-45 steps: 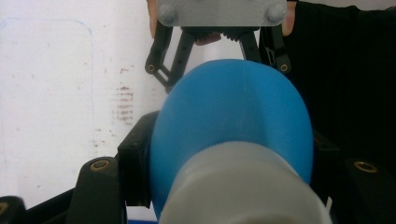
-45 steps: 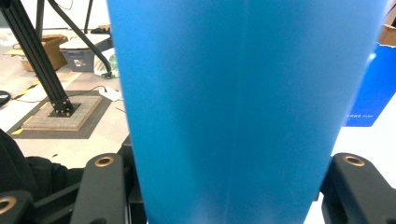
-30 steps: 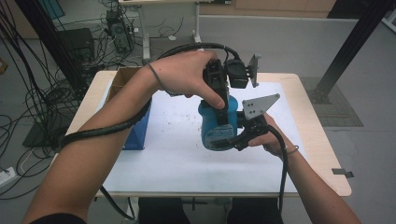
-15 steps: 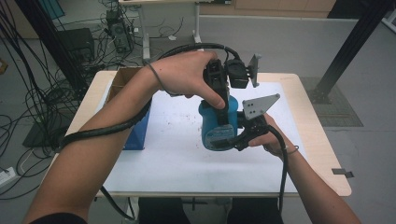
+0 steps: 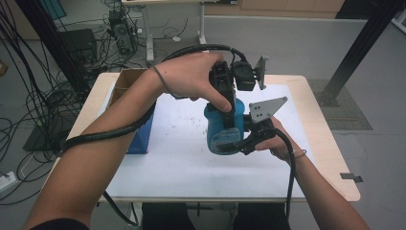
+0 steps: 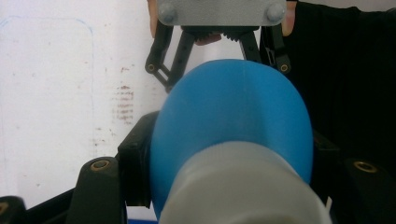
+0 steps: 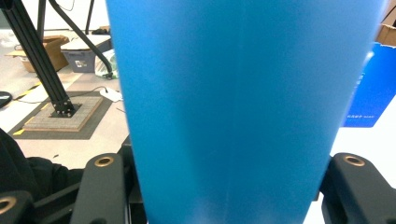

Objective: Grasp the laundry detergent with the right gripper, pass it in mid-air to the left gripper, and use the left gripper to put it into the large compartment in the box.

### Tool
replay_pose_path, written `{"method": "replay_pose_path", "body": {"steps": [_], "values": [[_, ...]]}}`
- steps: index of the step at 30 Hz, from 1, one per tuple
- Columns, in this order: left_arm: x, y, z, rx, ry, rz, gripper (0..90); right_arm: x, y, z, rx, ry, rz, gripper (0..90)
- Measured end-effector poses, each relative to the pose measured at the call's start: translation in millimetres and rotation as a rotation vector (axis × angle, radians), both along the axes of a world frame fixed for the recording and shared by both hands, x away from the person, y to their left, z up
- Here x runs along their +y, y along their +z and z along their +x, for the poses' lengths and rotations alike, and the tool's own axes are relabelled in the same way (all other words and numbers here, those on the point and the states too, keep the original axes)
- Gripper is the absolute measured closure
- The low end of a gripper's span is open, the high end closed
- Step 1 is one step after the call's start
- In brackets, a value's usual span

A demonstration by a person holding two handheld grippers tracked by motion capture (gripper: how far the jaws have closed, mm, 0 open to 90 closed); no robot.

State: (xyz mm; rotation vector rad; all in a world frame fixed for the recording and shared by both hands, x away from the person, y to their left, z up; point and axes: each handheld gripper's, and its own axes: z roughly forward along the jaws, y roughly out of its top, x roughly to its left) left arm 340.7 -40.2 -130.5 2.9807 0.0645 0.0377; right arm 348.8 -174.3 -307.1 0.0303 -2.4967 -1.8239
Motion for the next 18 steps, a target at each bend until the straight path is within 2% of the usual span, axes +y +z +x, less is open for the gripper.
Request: {"method": "replay_pose_path", "body": {"steps": [18], "values": [[-1.5, -0.5, 1.9, 0.006, 0.010, 0.001, 37.2, -0.9, -2.9, 1.3, 0.010, -0.002, 0.018, 39.8]]}}
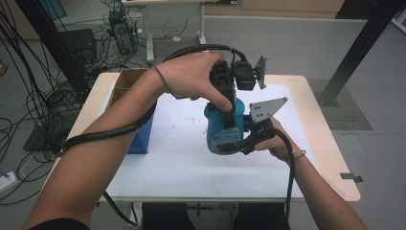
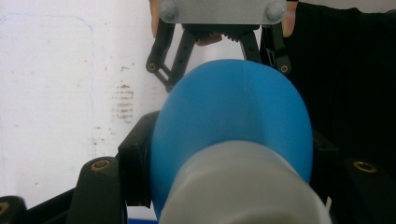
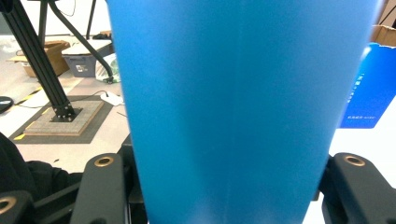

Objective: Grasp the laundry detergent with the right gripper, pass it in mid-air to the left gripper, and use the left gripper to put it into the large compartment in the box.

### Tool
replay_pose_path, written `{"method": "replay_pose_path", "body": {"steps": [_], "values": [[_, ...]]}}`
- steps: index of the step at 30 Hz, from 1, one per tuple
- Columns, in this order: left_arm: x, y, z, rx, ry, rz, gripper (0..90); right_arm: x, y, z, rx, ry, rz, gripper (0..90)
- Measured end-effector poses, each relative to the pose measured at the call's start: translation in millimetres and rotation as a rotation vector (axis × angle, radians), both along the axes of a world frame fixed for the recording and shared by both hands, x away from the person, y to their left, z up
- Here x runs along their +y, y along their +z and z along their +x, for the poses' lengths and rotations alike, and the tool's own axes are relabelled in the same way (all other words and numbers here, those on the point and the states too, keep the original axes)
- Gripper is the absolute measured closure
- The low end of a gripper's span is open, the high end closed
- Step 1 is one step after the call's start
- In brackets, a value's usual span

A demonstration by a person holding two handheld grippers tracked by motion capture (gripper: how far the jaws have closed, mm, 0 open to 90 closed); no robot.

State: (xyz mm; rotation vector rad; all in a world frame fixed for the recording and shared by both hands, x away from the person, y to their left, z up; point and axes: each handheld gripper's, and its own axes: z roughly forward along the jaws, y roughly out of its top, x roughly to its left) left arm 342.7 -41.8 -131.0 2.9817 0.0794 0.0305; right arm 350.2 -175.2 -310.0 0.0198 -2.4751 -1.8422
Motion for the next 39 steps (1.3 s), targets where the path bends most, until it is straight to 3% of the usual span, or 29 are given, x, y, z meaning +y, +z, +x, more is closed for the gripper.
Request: {"method": "replay_pose_path", "body": {"steps": [18, 21, 29, 39], "values": [[-4.1, 0.8, -2.4, -0.009, -0.005, 0.016, 37.3, -0.7, -2.0, -3.0, 0.006, -0.012, 0.015, 38.4], [-4.5, -1.4, -2.4, -0.015, -0.003, 0.028, 37.3, -1.3, -1.7, -3.2, 0.017, -0.029, 0.037, 34.6], [-4.5, -3.5, -1.7, -0.006, -0.001, 0.038, 37.3, -3.1, -3.5, -3.4, 0.027, -0.074, 0.039, 21.4], [-5.2, 0.6, -2.8, -0.013, -0.002, 0.034, 37.3, 0.0, -4.5, -5.5, 0.030, -0.116, 0.012, 9.7]]}}
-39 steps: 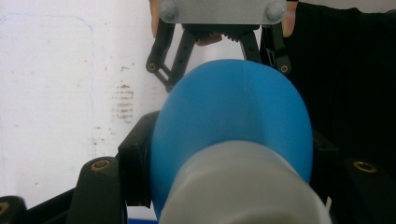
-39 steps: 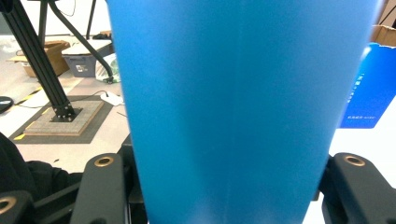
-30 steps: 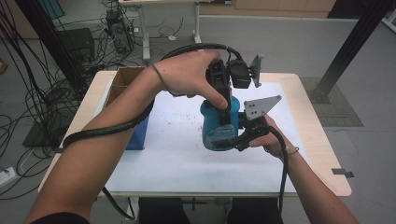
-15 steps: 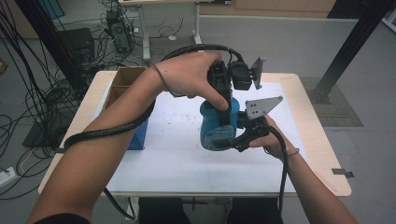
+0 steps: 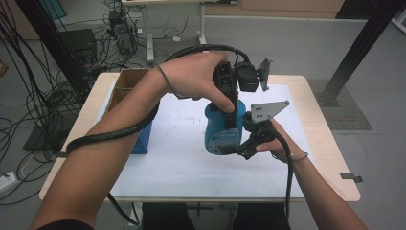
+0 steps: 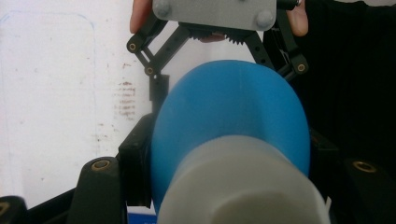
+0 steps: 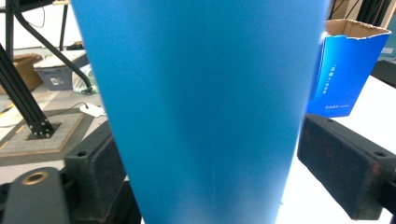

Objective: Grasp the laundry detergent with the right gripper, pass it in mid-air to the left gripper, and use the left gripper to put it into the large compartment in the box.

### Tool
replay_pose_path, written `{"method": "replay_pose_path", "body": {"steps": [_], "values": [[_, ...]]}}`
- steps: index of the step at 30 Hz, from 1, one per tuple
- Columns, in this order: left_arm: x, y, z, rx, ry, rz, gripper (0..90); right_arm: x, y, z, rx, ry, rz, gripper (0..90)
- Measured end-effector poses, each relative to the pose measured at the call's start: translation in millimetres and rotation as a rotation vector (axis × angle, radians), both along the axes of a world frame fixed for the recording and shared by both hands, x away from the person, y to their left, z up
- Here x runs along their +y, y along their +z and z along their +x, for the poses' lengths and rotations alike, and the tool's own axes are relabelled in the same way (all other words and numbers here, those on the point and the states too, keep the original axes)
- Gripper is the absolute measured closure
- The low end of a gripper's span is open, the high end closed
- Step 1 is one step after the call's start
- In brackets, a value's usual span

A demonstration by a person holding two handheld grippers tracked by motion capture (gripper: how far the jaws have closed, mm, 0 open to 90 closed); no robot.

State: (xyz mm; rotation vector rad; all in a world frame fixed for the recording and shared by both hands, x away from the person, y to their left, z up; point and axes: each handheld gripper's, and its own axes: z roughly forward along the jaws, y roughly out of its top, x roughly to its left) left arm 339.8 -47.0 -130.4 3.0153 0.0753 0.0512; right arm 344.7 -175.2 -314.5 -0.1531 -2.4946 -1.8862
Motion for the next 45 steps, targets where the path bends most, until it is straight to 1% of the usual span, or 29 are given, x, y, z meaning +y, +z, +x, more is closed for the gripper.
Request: {"method": "replay_pose_path", "body": {"steps": [2, 6, 10, 17, 20, 23, 24, 27, 28, 34, 37, 40, 41, 45], "values": [[-0.1, -0.2, 0.4, 0.003, 0.000, 0.003, 37.3, 0.6, 0.4, -0.2, 0.010, 0.005, 0.001, 7.2], [0.2, 0.8, 0.7, 0.004, -0.001, 0.008, 37.3, 0.8, 1.4, -0.1, 0.019, 0.034, 0.003, 5.6], [1.1, 2.1, 1.0, -0.002, 0.001, 0.004, 37.3, 2.0, 1.8, -0.1, -0.005, 0.044, 0.007, 0.5], [1.8, 2.5, 2.2, -0.008, 0.008, 0.009, 37.3, 3.1, 5.1, -0.4, -0.019, 0.047, -0.022, 0.8], [2.4, 2.6, 2.4, -0.010, 0.010, 0.007, 37.3, 2.7, 7.2, 0.2, -0.004, 0.057, -0.049, 2.2], [2.7, 2.9, 3.0, -0.005, 0.011, 0.008, 37.3, 2.3, 8.8, 0.5, 0.009, 0.054, -0.091, 2.7], [3.0, 2.7, 3.4, -0.004, 0.013, 0.004, 37.3, 2.1, 9.4, 0.6, 0.022, 0.052, -0.116, 2.9], [3.9, 2.8, 4.9, -0.004, 0.019, 0.004, 37.3, 1.5, 10.4, 0.9, 0.034, 0.059, -0.148, 2.9], [4.2, 2.7, 5.2, -0.004, 0.021, 0.003, 37.4, 1.1, 10.7, 1.3, 0.037, 0.064, -0.174, 3.0], [6.4, 1.5, 7.5, -0.006, 0.031, 0.013, 37.3, -2.6, 12.2, 0.7, 0.063, 0.056, -0.276, 3.3], [7.9, 1.4, 8.5, -0.004, 0.036, 0.012, 37.3, -5.5, 10.9, 1.3, 0.083, 0.043, -0.326, 3.3], [8.8, 1.5, 8.9, -0.006, 0.039, 0.016, 37.3, -8.2, 6.2, 3.1, 0.107, 0.029, -0.401, 3.2], [9.0, 1.7, 9.1, -0.006, 0.040, 0.017, 37.3, -8.8, 4.8, 3.4, 0.111, 0.027, -0.416, 3.2], [10.0, 1.6, 9.5, -0.005, 0.046, 0.020, 37.3, -15.2, -2.0, 6.9, 0.142, -0.019, -0.486, 3.2]]}}
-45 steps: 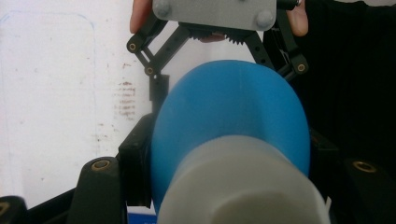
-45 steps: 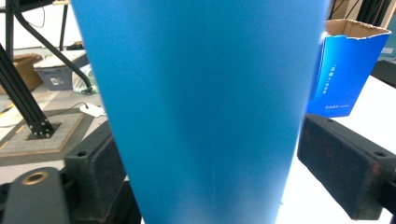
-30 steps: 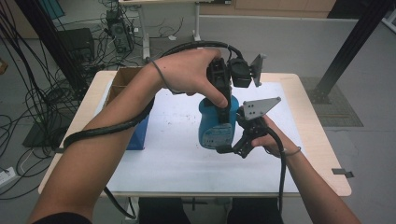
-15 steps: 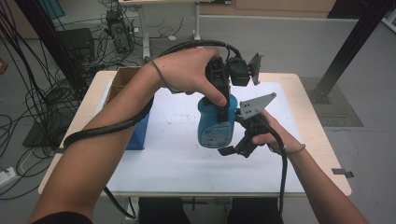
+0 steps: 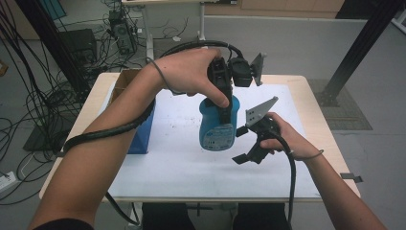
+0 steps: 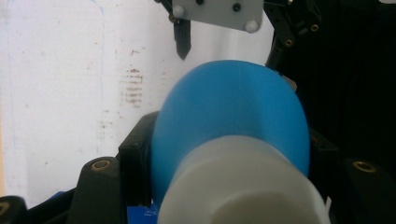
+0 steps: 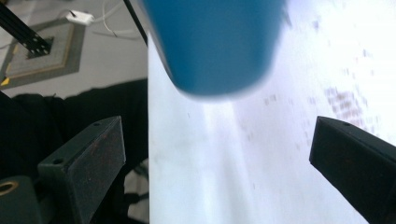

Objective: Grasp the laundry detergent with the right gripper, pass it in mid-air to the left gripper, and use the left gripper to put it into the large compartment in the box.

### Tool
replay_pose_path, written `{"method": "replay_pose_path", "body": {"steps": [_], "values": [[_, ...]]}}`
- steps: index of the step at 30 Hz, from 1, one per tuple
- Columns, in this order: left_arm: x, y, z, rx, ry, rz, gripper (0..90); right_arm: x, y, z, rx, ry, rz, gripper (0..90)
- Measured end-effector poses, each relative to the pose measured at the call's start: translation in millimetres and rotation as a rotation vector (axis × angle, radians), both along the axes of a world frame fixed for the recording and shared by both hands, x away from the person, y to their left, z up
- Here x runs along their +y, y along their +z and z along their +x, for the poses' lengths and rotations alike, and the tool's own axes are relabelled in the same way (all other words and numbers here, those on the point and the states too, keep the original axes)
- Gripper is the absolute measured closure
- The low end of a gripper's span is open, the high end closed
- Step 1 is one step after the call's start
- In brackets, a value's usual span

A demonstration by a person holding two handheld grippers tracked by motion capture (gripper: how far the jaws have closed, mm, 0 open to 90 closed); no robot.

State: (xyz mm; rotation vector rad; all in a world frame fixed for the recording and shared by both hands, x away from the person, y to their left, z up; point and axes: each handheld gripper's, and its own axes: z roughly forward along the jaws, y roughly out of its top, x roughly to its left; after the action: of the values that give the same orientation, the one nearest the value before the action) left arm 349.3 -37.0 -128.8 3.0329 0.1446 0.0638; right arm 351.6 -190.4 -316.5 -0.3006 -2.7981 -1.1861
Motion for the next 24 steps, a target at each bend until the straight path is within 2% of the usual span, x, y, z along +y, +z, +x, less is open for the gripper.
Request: {"method": "replay_pose_path", "body": {"steps": [8, 14, 24], "values": [[2.9, 1.4, -0.9, -0.003, 0.004, -0.001, 37.3, -19.4, -7.4, 3.1, 0.067, -0.060, -0.126, 2.9], [3.3, 2.8, -1.9, -0.005, 0.000, 0.004, 37.3, -35.8, -14.3, 4.4, 0.074, -0.103, -0.210, 3.0], [4.7, 4.5, -5.2, -0.004, -0.005, 0.001, 37.3, -72.7, -21.9, 7.2, 0.112, -0.204, -0.295, 3.1]]}}
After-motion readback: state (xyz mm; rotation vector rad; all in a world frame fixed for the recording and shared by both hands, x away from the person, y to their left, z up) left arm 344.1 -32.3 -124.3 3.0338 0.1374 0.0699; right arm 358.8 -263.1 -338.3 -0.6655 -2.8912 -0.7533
